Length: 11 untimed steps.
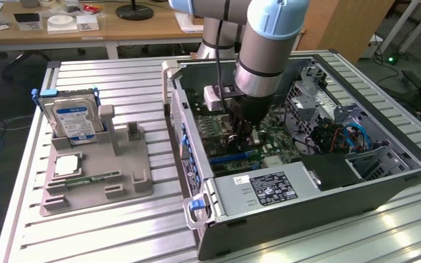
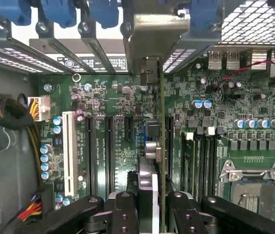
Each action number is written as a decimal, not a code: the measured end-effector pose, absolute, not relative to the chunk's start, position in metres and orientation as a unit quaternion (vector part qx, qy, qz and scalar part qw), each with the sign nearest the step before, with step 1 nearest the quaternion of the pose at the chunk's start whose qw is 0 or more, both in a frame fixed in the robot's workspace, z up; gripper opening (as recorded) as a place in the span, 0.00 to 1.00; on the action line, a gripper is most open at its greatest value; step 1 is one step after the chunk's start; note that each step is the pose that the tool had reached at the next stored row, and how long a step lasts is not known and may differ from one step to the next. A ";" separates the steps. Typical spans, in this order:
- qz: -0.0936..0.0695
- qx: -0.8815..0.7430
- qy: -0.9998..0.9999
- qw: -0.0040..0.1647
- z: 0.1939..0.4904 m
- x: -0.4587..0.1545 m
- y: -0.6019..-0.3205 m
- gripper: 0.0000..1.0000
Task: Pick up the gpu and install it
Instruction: 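Insert the gpu into the slot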
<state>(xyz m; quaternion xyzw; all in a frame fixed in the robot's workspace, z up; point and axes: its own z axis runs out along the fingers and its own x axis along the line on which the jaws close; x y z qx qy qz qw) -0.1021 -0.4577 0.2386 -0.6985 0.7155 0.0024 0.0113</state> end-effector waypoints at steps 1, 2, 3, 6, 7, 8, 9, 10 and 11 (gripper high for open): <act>0.002 -0.699 0.715 0.011 0.238 -0.103 -0.458 0.28; 0.002 -0.699 0.716 0.011 0.237 -0.104 -0.458 0.28; 0.002 -0.699 0.716 0.011 0.237 -0.104 -0.458 0.28; 0.002 -0.699 0.715 0.011 0.237 -0.105 -0.458 0.28; 0.002 -0.699 0.715 0.011 0.236 -0.105 -0.458 0.28; 0.002 -0.698 0.716 0.011 0.236 -0.105 -0.458 0.28; 0.002 -0.698 0.716 0.011 0.236 -0.105 -0.458 0.28; 0.002 -0.698 0.716 0.012 0.236 -0.104 -0.458 0.28; 0.002 -0.699 0.715 0.012 0.236 -0.104 -0.458 0.28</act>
